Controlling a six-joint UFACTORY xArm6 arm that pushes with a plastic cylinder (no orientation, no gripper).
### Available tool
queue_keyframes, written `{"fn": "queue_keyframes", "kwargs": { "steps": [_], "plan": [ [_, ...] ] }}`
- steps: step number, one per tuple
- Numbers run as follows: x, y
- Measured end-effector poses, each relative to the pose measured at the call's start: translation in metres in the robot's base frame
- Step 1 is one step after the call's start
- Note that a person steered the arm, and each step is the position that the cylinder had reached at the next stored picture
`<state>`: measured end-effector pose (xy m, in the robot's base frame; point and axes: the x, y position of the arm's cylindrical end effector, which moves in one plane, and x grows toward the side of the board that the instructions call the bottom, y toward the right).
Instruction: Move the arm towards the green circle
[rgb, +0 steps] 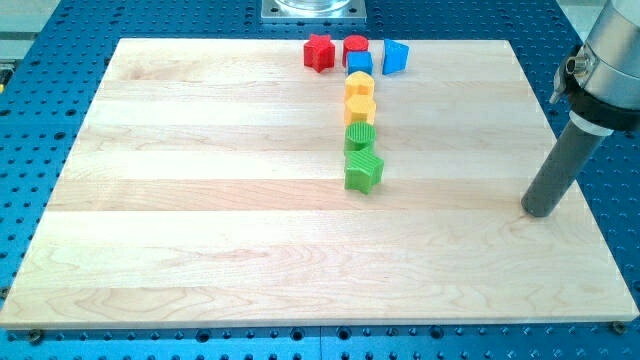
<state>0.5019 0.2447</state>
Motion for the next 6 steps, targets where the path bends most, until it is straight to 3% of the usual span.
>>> {"fn": "queue_keyframes", "kwargs": {
  "steps": [4,6],
  "plan": [
    [0.004,-0.007],
    [-0.115,-0.032]
  ]
}}
